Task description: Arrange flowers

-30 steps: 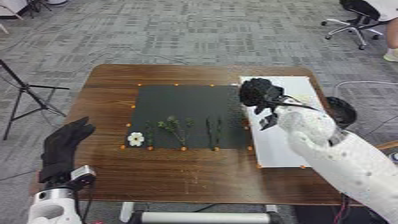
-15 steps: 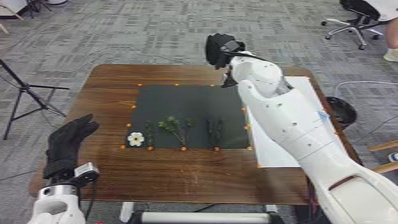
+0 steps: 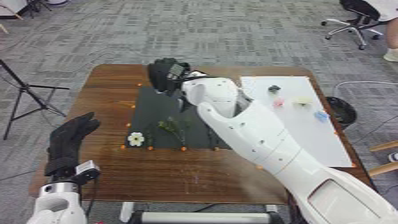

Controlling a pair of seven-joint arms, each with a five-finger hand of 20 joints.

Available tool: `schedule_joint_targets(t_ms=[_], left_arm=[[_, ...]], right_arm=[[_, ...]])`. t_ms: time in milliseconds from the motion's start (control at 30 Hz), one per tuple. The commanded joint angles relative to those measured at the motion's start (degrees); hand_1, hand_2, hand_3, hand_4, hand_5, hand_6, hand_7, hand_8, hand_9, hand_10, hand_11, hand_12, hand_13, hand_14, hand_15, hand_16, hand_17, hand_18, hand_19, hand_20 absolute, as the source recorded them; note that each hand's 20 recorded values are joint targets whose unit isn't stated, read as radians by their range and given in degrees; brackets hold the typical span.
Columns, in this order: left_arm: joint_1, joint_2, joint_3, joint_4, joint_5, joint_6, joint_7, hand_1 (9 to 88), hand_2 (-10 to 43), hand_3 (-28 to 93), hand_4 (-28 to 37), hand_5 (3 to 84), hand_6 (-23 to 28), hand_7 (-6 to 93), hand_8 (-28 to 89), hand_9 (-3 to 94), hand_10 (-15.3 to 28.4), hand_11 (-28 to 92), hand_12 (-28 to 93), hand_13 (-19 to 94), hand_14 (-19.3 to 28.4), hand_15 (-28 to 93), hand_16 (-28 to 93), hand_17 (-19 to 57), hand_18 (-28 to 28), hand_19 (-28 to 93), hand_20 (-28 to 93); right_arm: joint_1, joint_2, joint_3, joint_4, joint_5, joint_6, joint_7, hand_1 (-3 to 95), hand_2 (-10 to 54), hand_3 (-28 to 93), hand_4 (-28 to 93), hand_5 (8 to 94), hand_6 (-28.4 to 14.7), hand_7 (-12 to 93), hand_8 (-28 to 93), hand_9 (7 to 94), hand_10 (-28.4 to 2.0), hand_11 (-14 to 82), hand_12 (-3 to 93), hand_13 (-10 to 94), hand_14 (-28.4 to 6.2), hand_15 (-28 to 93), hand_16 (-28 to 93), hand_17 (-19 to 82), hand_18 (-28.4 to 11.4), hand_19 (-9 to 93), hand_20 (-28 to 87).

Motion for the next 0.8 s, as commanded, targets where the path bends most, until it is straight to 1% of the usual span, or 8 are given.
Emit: schedule_joint_targets(t_ms=[33, 67, 200, 367, 467, 567, 633, 800], left_arm=[[-0.42, 0.05, 0.36, 0.15, -0.64, 0.31, 0.75, 22.7, 9.4, 71, -28.3, 54.2, 1.1, 16.4, -8, 56.0, 14.2, 22, 15, 48, 17.4, 17, 2, 11.5, 11.3, 7, 21], [-0.23, 0.08, 0.26, 0.01, -0.68, 0.48, 0.69, 22.7, 9.4, 71, -28.3, 54.2, 1.1, 16.4, -8, 56.1, 14.2, 22, 15, 48, 17.4, 17, 2, 11.6, 11.3, 7, 21], [-0.76, 0.36, 0.37, 0.30, -1.40, 0.62, 0.82, 22.6, 9.4, 71, -28.3, 54.4, 1.2, 16.3, -8, 56.2, 14.2, 22, 15, 48, 17.3, 17, 2, 11.6, 11.2, 7, 21], [-1.56, 0.13, 0.95, 0.80, -1.39, 0.23, 1.04, 22.7, 10.3, 71, -28.3, 54.3, 1.1, 16.3, -8, 56.2, 14.2, 22, 15, 48, 17.2, 17, 2, 11.5, 11.3, 7, 21], [-1.81, 0.13, 1.06, 0.99, -1.46, 0.10, 1.25, 22.5, 11.2, 71, -28.3, 54.3, 1.1, 16.4, -8, 56.3, 14.3, 22, 15, 48, 17.3, 17, 2, 11.5, 11.3, 7, 21], [-1.94, 0.06, 1.16, 1.04, -1.60, 0.32, 1.38, 22.5, 11.6, 71, -28.3, 54.3, 1.0, 16.5, -8, 56.3, 14.3, 22, 15, 48, 17.3, 17, 2, 11.5, 11.3, 7, 21], [-2.35, 0.14, 1.31, 1.21, -1.43, 0.14, 1.23, 22.5, 11.7, 71, -28.3, 54.3, 1.0, 16.5, -8, 56.3, 14.2, 22, 15, 48, 17.3, 17, 2, 11.5, 11.3, 7, 21], [-3.03, 0.27, 1.68, 1.47, -1.33, -0.03, 1.16, 22.4, 11.8, 71, -28.3, 54.4, 1.1, 16.4, -8, 56.3, 14.4, 22, 15, 48, 17.4, 17, 2, 11.5, 11.3, 7, 21]], right_arm=[[-2.73, -0.15, -2.18, -1.58, -1.21, -1.07, -1.79, 62.0, -9.5, 56, -13, 75.3, 2.0, 22, 8, 85.4, -10.2, 4.5, 33.3, 82, -4.8, 44, 34, 48, -15.5, 80, 55], [-3.38, -0.33, -1.84, -1.71, -1.76, -1.93, -2.63, 61.9, -9.5, 56, -13, 75.4, 2.1, 22, 8, 85.5, -9.9, 4.4, 33.2, 82, -4.8, 44, 34, 48, -15.5, 80, 55], [-3.77, -1.57, -1.45, -0.43, -1.71, -2.46, -3.52, 61.4, -9.5, 56, -14, 75.6, 2.9, 23, 7, 85.8, -9.1, 3.4, 31.5, 82, -4.7, 44, 34, 47, -15.6, 80, 56], [-5.26, -2.89, -1.30, 0.55, 0.17, 2.22, -2.09, 61.0, -9.5, 56, -14, 75.9, 4.1, 23, 5, 84.6, -7.8, 1.7, 26.5, 83, -4.6, 45, 34, 47, -15.5, 81, 56], [-5.36, -2.77, -2.96, 0.89, 2.16, 5.20, -0.96, 61.0, -9.5, 55, -14, 75.8, 4.5, 23, 4, 84.2, -7.6, 1.4, 23.9, 83, -4.3, 45, 34, 48, -15.3, 82, 55], [-6.15, -2.36, -3.71, 0.23, 2.35, 5.80, -0.60, 60.6, -9.5, 55, -14, 75.7, 4.8, 22, 3, 83.2, -7.0, 1.3, 22.2, 84, -4.0, 45, 34, 48, -15.1, 83, 55], [-6.31, -1.87, -4.50, -0.48, 2.94, 6.80, 0.92, 60.7, -9.5, 54, -14, 75.7, 5.0, 22, 2, 82.3, -7.0, 1.8, 20.7, 84, -4.0, 45, 34, 49, -14.9, 83, 54], [-7.18, -1.44, -4.73, -1.68, 2.97, 5.03, 2.38, 59.3, -8.0, 55, -15, 75.4, 5.2, 21, 1, 79.6, -6.3, 3.0, 16.1, 85, -3.4, 45, 34, 49, -14.5, 84, 53]])
